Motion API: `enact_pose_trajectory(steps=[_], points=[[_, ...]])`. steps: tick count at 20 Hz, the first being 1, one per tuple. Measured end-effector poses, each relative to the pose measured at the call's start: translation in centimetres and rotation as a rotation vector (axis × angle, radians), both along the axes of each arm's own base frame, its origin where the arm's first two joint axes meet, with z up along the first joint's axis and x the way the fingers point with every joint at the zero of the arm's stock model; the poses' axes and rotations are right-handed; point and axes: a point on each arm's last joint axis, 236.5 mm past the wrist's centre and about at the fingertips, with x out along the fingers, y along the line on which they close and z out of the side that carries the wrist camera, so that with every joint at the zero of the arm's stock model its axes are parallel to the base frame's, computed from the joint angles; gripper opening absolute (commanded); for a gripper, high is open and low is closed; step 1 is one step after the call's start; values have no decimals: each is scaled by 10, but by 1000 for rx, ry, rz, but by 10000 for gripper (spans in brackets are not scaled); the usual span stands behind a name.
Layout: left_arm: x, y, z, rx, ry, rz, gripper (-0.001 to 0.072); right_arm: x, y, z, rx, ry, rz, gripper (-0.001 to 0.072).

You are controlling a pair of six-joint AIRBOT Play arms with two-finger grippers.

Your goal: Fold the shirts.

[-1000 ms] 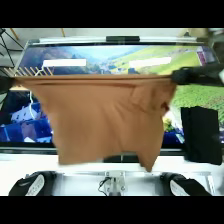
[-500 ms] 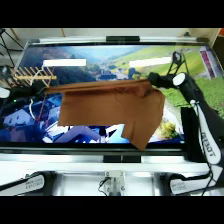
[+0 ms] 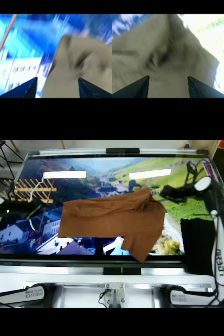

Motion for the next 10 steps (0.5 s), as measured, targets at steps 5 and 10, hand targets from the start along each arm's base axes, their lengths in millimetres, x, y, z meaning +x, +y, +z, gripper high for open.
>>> enact_pose_trajectory(steps=[5,10], points=[[-79,-25,-63,-85,256,-85,593,-90,-34,-32,18,304,2,587],[-88,-55,-85,-152,259,-93,582,-110,-35,-38,52,366,-3,587]])
